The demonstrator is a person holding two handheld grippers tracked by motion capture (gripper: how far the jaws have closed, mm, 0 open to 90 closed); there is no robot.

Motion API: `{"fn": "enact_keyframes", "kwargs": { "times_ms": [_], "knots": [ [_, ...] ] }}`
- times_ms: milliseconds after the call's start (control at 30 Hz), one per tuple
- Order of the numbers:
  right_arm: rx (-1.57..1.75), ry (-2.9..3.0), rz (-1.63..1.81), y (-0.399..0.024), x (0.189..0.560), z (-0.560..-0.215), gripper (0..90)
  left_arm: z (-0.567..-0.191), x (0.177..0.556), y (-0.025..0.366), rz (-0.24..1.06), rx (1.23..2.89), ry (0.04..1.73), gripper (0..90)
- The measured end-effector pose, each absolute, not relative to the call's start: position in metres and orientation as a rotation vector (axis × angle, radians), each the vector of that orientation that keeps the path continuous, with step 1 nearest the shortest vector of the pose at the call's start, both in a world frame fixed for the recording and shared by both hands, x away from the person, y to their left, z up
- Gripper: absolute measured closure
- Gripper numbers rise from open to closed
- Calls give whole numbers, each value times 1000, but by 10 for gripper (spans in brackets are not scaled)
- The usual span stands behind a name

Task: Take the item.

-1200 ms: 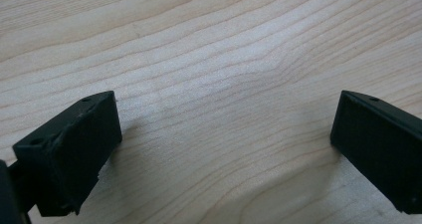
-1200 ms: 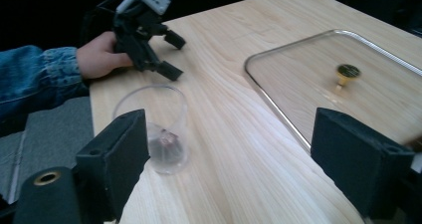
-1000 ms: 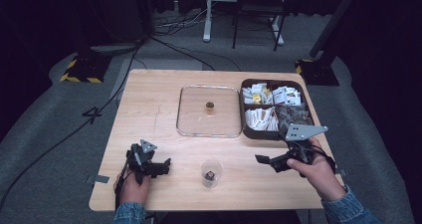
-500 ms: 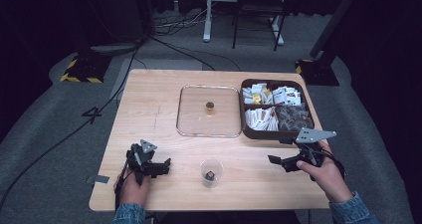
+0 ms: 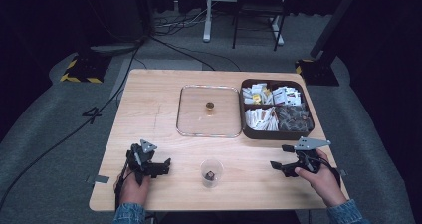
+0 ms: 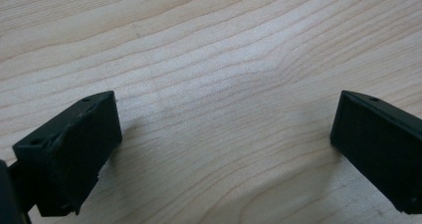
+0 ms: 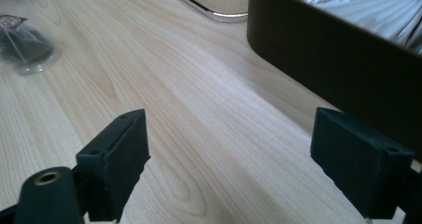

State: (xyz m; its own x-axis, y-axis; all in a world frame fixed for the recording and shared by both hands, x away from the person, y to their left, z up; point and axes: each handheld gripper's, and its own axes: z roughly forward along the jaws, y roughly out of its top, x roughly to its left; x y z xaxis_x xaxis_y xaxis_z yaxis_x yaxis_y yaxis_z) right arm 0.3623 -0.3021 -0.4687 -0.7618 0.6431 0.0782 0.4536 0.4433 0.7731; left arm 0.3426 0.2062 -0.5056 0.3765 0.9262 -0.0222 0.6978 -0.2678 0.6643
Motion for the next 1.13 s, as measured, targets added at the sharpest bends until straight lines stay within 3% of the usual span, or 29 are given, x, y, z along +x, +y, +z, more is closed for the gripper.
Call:
{"fn": "enact_keyframes", "kwargs": {
  "times_ms": [533, 1133],
  "knots": [
    [978, 2505, 1146, -301, 356, -502, 156, -506, 343, 206, 504, 2052, 1394, 0],
    [892, 2495, 1086, -298, 354, -504, 145, -506, 343, 206, 505, 2053, 1393, 0]
  ]
}}
